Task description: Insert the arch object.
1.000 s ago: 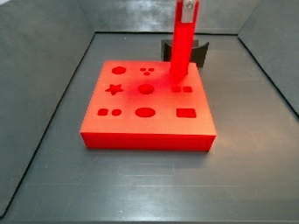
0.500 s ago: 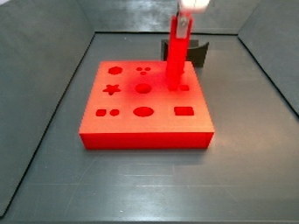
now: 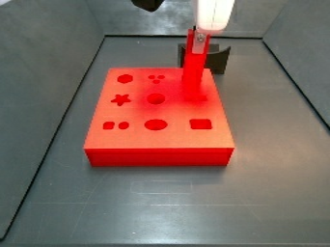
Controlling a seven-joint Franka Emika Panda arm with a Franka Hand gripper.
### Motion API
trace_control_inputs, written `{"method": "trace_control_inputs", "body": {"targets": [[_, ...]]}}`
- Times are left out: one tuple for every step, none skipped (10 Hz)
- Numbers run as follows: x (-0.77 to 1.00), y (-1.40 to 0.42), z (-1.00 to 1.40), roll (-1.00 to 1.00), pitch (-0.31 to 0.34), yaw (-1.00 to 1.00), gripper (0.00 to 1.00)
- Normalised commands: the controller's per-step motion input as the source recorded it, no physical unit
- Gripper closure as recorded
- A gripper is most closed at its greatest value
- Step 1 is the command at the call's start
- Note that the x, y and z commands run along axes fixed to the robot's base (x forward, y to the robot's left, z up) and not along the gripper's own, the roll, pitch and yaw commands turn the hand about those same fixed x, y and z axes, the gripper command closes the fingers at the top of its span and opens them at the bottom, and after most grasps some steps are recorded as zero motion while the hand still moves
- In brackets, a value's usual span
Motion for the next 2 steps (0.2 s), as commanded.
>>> {"method": "trace_control_inputs", "body": {"targets": [[-0.02, 0.0, 0.0, 0.02, 0.0, 0.0, 1.0], [0.0, 0.0, 0.0, 0.03, 0.0, 0.0, 1.0]]}}
